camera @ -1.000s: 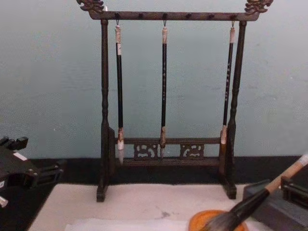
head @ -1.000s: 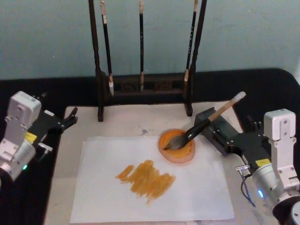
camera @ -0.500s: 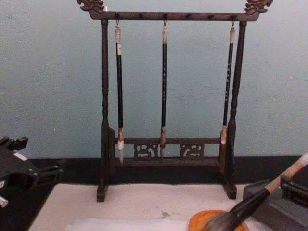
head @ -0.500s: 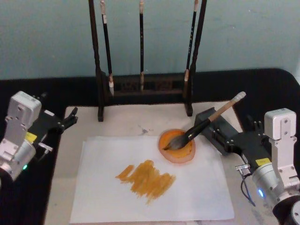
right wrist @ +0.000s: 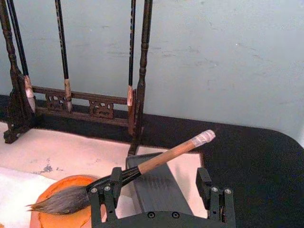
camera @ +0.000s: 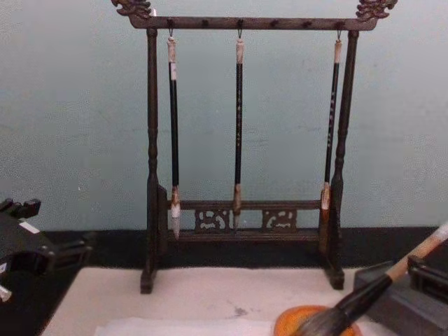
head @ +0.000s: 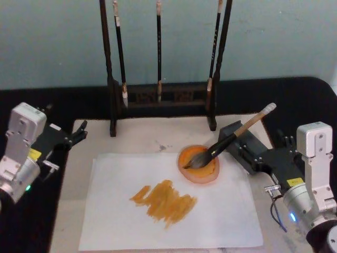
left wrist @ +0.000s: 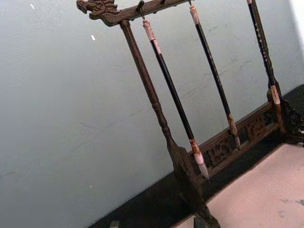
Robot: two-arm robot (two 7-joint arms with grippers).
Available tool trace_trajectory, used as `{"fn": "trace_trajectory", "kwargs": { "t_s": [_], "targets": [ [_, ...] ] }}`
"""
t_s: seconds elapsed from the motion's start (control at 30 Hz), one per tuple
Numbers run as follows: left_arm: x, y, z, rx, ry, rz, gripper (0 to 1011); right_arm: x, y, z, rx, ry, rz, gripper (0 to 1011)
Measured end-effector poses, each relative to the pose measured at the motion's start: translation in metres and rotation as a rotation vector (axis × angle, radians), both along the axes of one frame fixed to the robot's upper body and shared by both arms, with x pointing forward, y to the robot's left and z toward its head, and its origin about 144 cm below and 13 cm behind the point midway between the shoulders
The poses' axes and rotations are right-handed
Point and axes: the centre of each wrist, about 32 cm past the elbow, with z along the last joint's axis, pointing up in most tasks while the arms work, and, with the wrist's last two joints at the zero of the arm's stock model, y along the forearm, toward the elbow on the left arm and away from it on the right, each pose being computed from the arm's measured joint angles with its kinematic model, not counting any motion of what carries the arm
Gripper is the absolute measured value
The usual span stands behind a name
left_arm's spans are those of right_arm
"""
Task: Pick up the brush from the inkstone, write on the paper, then place the brush back to its original position.
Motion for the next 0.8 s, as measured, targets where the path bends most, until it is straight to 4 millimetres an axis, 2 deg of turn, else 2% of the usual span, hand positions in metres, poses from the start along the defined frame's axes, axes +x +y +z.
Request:
{"fn": "trace_trajectory", "kwargs": {
  "t_s": [0.8],
  "targets": [
    [0.0,0.0,0.0,0.0,0.0,0.0,1010,-0.0001,0.0,0.0,-0.001,0.001,-0.001,1000]
  ]
}}
